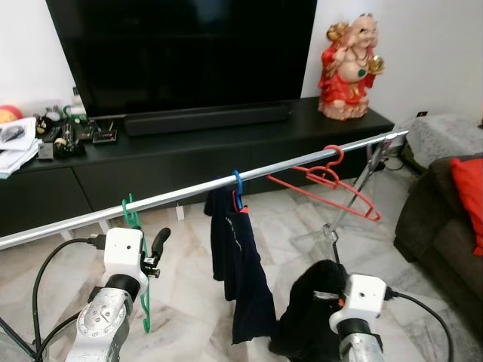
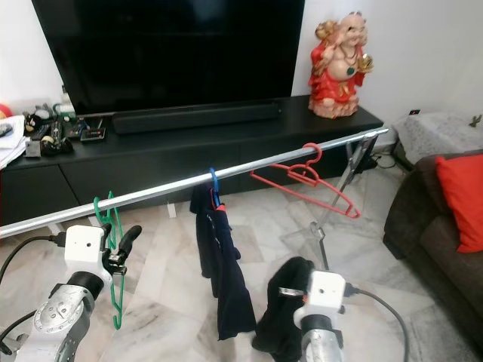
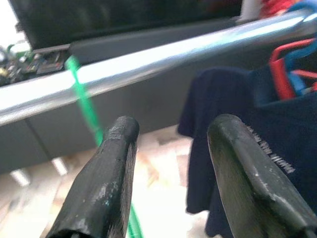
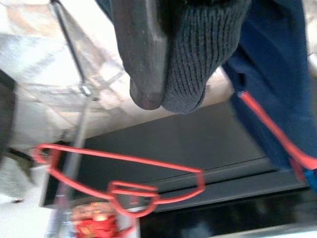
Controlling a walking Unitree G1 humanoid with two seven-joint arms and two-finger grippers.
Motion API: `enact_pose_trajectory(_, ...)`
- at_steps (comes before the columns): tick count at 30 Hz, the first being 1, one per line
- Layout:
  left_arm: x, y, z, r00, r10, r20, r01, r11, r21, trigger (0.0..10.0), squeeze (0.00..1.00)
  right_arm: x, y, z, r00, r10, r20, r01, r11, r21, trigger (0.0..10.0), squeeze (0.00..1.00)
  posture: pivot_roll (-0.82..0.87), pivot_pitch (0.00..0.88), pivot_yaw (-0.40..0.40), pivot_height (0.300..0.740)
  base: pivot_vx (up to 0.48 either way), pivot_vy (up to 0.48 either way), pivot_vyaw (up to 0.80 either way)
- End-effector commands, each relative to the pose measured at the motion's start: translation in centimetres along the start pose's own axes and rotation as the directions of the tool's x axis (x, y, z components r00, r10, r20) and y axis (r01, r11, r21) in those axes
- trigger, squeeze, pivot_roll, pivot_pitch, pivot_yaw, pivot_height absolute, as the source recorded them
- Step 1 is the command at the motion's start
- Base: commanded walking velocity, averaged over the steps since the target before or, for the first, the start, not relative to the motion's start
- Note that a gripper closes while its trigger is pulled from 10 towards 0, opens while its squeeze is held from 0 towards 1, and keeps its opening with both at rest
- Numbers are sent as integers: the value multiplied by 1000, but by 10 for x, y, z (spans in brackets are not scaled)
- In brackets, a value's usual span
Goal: Hang hanger
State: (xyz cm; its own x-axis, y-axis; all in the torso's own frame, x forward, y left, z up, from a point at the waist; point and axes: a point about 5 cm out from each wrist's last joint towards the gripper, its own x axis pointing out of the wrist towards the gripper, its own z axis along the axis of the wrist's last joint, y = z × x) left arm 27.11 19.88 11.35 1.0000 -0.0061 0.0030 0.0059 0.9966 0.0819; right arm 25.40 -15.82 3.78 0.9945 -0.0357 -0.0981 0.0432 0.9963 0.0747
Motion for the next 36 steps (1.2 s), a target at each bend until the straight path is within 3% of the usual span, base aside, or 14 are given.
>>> enact_pose_trajectory(1, 3, 5, 2, 1000, 21, -13, -21, 1000, 8, 10000, 0, 3, 0, 8, 999, 4, 33, -5, 1000, 8, 10000, 0, 45, 30, 6, 740, 0, 0, 0)
enact_pose_trajectory(7, 5, 8, 3, 999, 24, -21, -24, 1000, 8, 10000, 0, 4, 1, 9, 999, 11, 30, -11, 1000, 11, 10000, 0, 53, 35, 6, 740, 0, 0, 0)
enact_pose_trajectory(16, 5, 6, 4, 1000, 17, -27, -17, 1000, 3, 10000, 0, 5, 2, 8, 1000, 6, 27, -6, 1000, 14, 10000, 0, 57, 53, 7, 740, 0, 428, 0)
enact_pose_trajectory(28, 11, -10, 10, 991, -125, -40, 124, 992, -26, 10000, 0, 7, -3, 10, 999, -19, 31, 19, 1000, 8, 10000, 0, 58, 65, 3, 740, 0, 0, 0)
enact_pose_trajectory(32, 19, -17, 11, 982, -166, -88, 168, 986, 18, 10000, 0, 8, -4, 11, 999, -23, 32, 22, 1000, 5, 10000, 0, 60, 69, -1, 740, 0, 0, 0)
enact_pose_trajectory(36, 34, -24, 15, 969, -205, -137, 208, 978, 11, 10000, 0, 10, -5, 11, 999, -22, 32, 22, 1000, 3, 10000, 0, 65, 69, -8, 740, 0, 0, 0)
